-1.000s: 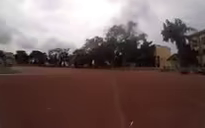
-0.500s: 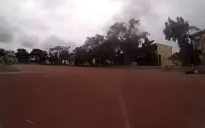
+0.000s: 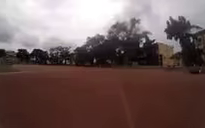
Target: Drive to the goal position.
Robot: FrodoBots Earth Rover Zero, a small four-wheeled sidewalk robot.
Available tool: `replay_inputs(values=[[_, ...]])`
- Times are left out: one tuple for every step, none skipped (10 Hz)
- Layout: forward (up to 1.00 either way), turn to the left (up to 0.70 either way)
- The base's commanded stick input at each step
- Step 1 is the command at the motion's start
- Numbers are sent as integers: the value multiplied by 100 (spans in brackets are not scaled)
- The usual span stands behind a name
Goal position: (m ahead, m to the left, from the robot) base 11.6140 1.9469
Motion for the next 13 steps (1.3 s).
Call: replay_inputs(values=[[70, 0], [70, 0], [70, 0], [70, 0], [70, 0], [70, 0], [70, 0], [70, 0], [70, 0], [70, 0], [70, 0], [70, 0], [70, 0]])
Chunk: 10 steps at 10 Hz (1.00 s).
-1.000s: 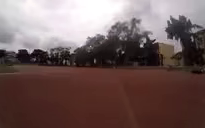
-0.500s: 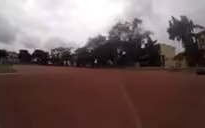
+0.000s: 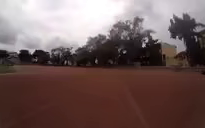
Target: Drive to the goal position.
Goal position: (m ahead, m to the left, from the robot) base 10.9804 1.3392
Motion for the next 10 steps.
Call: replay_inputs(values=[[70, 0], [70, 0], [70, 0], [70, 0], [70, 0], [70, 0], [70, 0], [70, 0], [70, 0], [70, 0]])
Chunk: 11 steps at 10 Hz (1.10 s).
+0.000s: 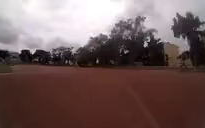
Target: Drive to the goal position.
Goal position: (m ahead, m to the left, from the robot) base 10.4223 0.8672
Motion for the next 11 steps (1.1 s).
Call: replay_inputs(values=[[70, 0], [70, 0], [70, 0], [70, 0], [70, 0], [70, 0], [70, 0], [70, 0], [70, 0], [70, 0], [70, 0]])
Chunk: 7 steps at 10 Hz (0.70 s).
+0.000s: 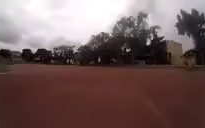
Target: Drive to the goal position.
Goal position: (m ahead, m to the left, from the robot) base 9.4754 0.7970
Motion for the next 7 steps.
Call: replay_inputs(values=[[70, 0], [70, 0], [70, 0], [70, 0], [70, 0], [70, 0], [70, 0]])
